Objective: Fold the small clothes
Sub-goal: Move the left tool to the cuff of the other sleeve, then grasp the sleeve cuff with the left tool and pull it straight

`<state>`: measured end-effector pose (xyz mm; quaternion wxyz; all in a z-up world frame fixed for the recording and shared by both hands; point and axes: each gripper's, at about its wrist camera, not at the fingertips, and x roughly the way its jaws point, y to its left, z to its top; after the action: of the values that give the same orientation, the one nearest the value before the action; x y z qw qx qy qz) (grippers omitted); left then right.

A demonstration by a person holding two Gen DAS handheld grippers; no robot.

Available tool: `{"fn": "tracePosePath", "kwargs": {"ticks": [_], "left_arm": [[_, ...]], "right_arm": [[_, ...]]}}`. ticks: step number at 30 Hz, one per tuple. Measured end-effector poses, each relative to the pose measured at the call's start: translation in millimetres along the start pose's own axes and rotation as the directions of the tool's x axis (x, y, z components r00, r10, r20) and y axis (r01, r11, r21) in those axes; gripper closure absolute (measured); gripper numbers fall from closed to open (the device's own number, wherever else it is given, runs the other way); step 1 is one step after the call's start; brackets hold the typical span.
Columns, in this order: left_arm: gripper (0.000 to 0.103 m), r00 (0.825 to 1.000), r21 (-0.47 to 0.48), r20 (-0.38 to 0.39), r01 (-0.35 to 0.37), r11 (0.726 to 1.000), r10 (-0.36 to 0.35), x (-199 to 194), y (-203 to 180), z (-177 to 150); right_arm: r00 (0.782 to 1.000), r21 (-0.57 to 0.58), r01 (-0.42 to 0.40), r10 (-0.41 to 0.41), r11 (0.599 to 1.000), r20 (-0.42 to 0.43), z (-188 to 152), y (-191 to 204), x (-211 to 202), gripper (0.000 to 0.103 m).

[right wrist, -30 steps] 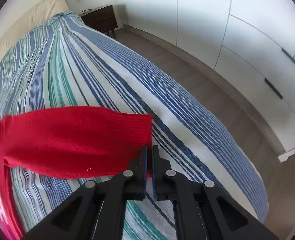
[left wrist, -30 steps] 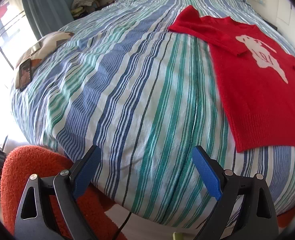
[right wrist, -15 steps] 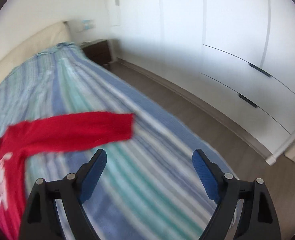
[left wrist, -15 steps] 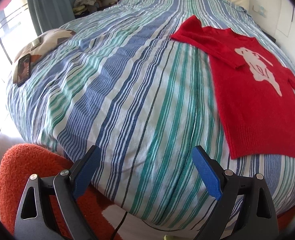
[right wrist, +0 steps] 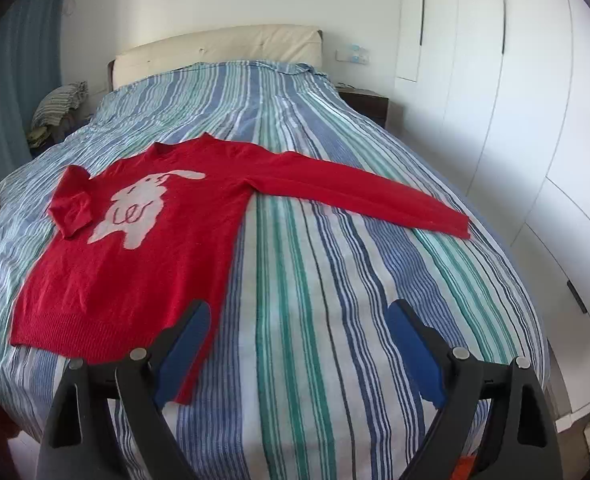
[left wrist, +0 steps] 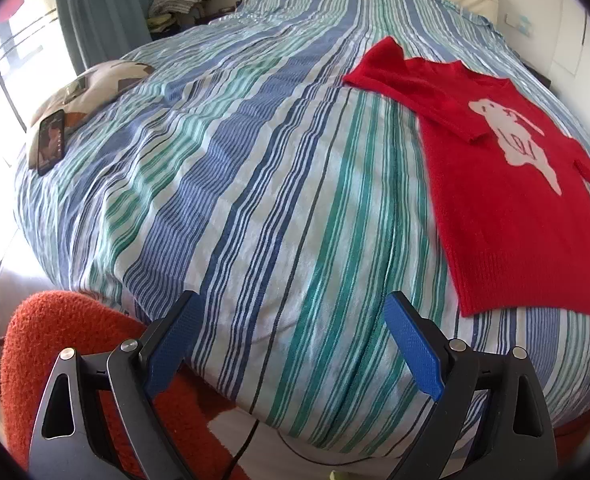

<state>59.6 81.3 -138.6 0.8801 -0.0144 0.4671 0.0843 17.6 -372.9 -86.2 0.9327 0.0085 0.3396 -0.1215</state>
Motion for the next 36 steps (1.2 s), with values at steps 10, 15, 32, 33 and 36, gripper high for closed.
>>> {"fn": "tracePosePath", "kwargs": {"ticks": [10,15,32,33,36], "left_arm": [[0.006,0.971,0.077,0.009,0.237,0.968,-0.238,-2,-69,114],[0.011,0.989,0.429,0.019,0.125,0.895,-0.147,42,-157,137],[0.095,0.954,0.077,-0.003,0.298,0.952,-0.298,81,-78,228],[0.095,0.955,0.011,0.025,0.296,0.955,-0.296,74,-50,239],[0.095,0.972,-0.126,0.084,0.231,0.965,-0.221,65,25,265]], "right_arm": [[0.98,0.144,-0.147,0.164,0.979,-0.115,-19,-3,23,0.014],[0.976,0.184,-0.151,0.176,0.971,-0.129,-21,-8,29,0.014],[0.968,0.233,-0.159,0.198,0.959,-0.155,-22,-9,40,0.013],[0.968,0.228,-0.161,0.199,0.96,-0.152,-22,-7,40,0.013],[0.968,0.208,-0.171,0.203,0.963,-0.147,-21,-1,39,0.013]]}}
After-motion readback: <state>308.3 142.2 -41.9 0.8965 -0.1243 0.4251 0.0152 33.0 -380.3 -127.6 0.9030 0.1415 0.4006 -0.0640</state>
